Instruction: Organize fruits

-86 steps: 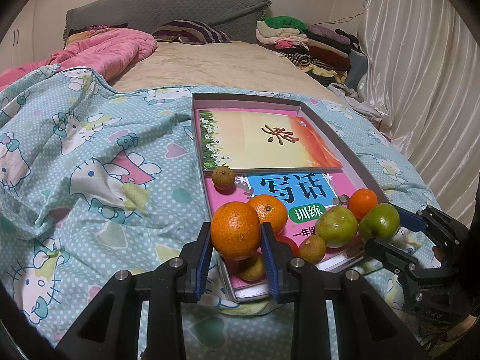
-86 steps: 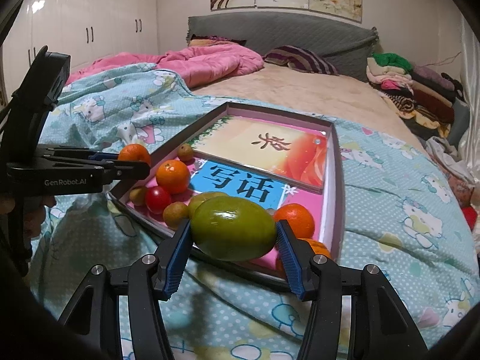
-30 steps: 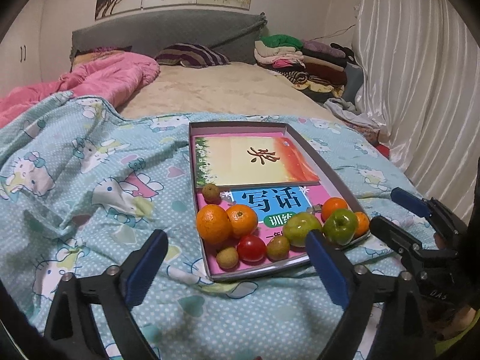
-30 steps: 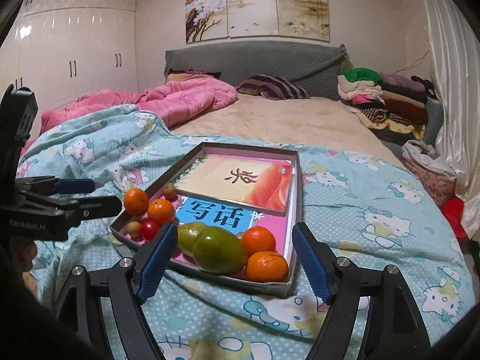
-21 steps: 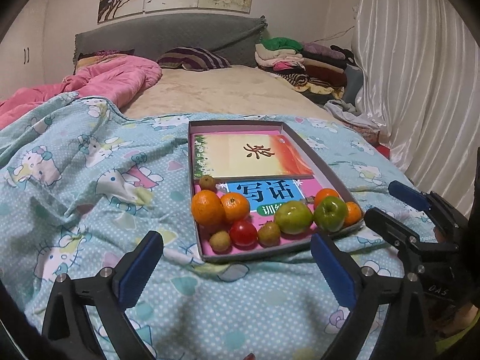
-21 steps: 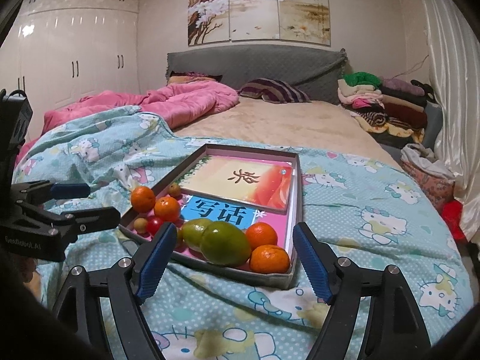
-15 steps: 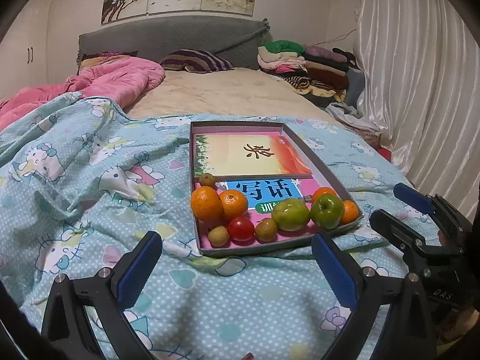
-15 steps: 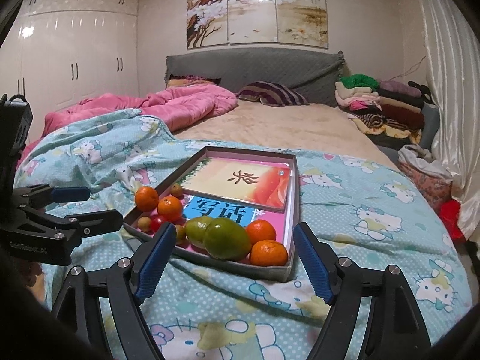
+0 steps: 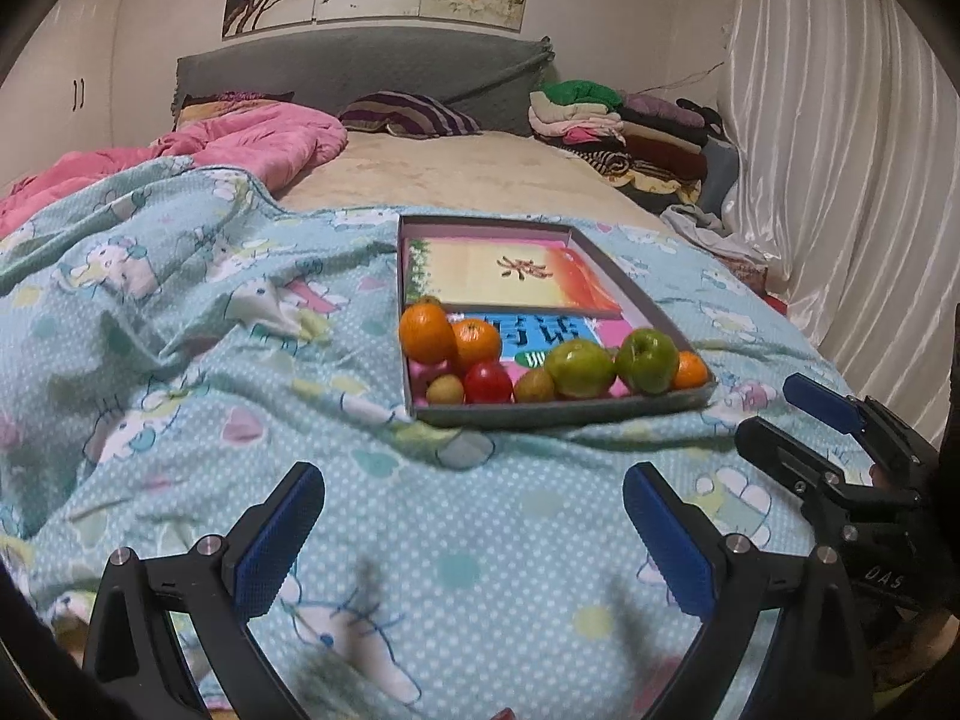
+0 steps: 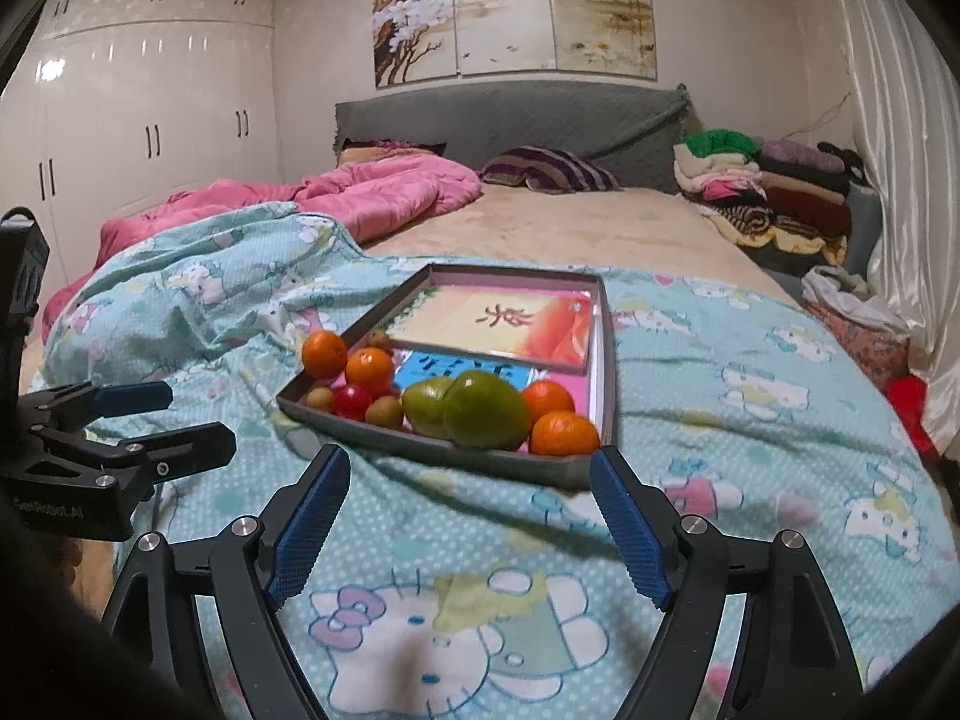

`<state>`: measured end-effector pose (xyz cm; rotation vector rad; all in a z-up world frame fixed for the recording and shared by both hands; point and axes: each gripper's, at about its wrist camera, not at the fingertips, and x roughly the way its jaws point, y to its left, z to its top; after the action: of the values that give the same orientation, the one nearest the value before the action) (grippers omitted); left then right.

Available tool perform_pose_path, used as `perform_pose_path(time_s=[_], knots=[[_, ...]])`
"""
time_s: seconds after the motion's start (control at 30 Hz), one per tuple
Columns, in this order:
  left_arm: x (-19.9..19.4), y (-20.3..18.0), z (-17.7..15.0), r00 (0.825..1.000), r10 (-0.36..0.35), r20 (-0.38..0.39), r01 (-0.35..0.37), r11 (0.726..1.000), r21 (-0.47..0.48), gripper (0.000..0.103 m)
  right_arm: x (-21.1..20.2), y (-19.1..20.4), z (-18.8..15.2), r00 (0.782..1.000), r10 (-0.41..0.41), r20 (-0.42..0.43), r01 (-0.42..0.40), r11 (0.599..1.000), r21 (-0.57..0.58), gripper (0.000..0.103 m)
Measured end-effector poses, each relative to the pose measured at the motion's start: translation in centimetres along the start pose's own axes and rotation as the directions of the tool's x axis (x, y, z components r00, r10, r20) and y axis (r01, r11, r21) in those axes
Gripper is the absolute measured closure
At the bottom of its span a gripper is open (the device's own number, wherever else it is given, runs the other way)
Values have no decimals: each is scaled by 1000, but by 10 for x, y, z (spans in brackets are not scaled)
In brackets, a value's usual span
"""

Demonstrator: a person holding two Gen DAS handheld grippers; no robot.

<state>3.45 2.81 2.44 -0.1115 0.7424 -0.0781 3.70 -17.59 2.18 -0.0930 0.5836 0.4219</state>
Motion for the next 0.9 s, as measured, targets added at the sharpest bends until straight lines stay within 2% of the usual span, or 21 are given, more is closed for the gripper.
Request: perform_pose_path(time_s=[0.2,0.53,0.73,0.9], knots=[[1,3,-14,1000,14,-22,-14,1000,-9,2,-9,3,-14,999,-35,-4,35,999,-12,20],[-3,1,-32,999,13,-35,-13,1000,-9,2,-18,5,-36,999,-42,-12,42,999,17,20],[0,-8,-41,998,-19,-58,20,1000,7,2,-15,9,-45,999,-45,-24,45,999,12,20],[3,-10,-45,998,-17,-68,18,1000,7,2,-14,8,-46,998,-52,-24,52,999,9,20]])
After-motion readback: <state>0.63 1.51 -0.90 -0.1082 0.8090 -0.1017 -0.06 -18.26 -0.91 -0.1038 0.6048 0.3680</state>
